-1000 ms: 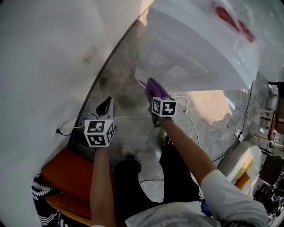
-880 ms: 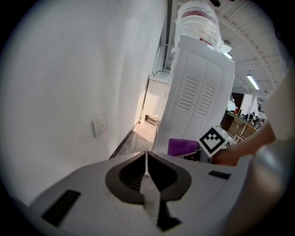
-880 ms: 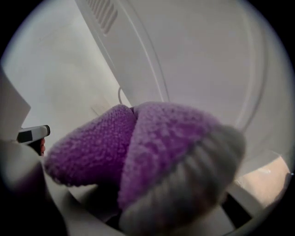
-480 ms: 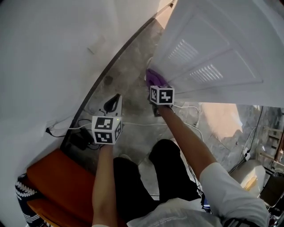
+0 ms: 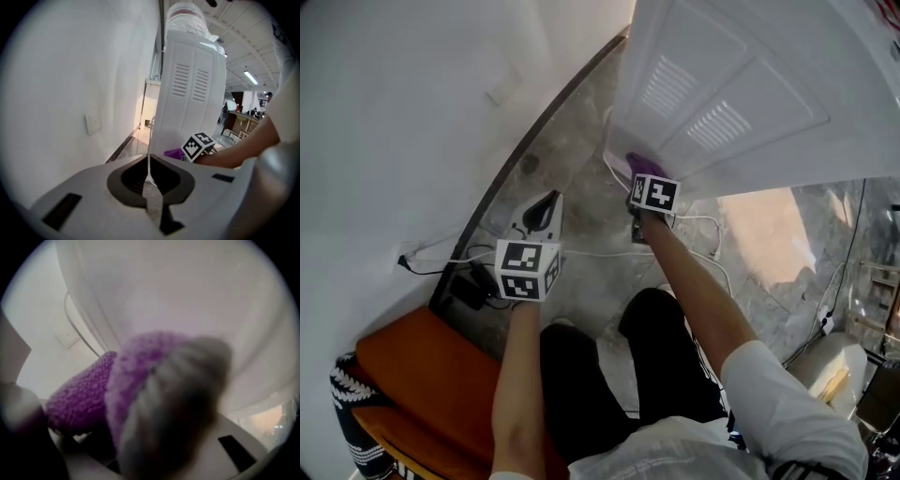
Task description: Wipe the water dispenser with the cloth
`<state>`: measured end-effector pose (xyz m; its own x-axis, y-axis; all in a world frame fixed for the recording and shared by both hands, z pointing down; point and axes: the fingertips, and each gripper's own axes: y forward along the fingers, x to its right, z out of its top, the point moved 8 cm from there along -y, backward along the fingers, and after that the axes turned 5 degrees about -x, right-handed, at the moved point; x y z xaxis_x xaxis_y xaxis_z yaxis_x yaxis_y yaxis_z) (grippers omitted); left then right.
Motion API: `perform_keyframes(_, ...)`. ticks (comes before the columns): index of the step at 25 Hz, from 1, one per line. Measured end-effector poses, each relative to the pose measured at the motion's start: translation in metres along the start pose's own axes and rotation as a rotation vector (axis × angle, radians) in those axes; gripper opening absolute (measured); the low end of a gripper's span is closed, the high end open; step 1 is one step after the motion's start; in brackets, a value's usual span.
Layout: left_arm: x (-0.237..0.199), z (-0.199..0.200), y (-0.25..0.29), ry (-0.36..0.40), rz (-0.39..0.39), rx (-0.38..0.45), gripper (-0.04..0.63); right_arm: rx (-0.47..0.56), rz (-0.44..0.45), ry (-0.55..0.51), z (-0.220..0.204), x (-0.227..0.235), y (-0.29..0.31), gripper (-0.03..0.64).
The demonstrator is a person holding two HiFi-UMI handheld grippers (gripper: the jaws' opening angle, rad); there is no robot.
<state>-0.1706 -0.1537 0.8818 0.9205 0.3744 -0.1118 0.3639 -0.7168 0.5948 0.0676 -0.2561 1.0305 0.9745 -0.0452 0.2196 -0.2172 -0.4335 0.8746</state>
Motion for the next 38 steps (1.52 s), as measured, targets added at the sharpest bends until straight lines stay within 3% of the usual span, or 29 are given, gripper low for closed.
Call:
perform_keyframes(3, 0.019, 0.016, -0.014, 0.011, -0.017, 0.019, 0.025, -0.024, -0.044, 0.068, -0.02, 0.03, -0.027, 0.066)
perform_keyframes(6, 0.039, 0.029, -0.027, 0.026, -0.036, 0.027, 0.025, -0.032, -0.109, 0.052, -0.035, 0.053, -0.057, 0.066)
perform_keyframes(9, 0.062, 0.038, -0.044, -0.008, -0.082, 0.054, 0.025, -0.02, -0.139, 0.07, -0.045, 0.072, -0.092, 0.066)
perform_keyframes(15, 0.104, 0.072, -0.093, -0.026, -0.103, 0.04, 0.025, 0.03, -0.185, -0.068, -0.026, 0.088, -0.194, 0.066)
perform_keyframes(18, 0.114, 0.109, -0.128, -0.01, -0.08, 0.035, 0.025, 0.055, -0.177, -0.116, -0.004, 0.086, -0.259, 0.066)
perform_keyframes(24, 0.135, 0.222, -0.205, 0.056, -0.08, 0.084, 0.025, 0.116, -0.113, -0.207, 0.065, 0.067, -0.394, 0.066)
perform_keyframes(30, 0.152, 0.314, -0.272, 0.111, -0.079, 0.14, 0.025, 0.21, -0.047, -0.16, 0.133, 0.048, -0.509, 0.066)
perform_keyframes(35, 0.161, 0.366, -0.321, 0.108, -0.078, 0.202, 0.025, 0.337, 0.017, -0.107, 0.18, 0.031, -0.602, 0.066)
perform_keyframes(38, 0.165, 0.393, -0.351, 0.136, -0.085, 0.23, 0.025, 0.382, 0.07, -0.129, 0.198, 0.014, -0.653, 0.066)
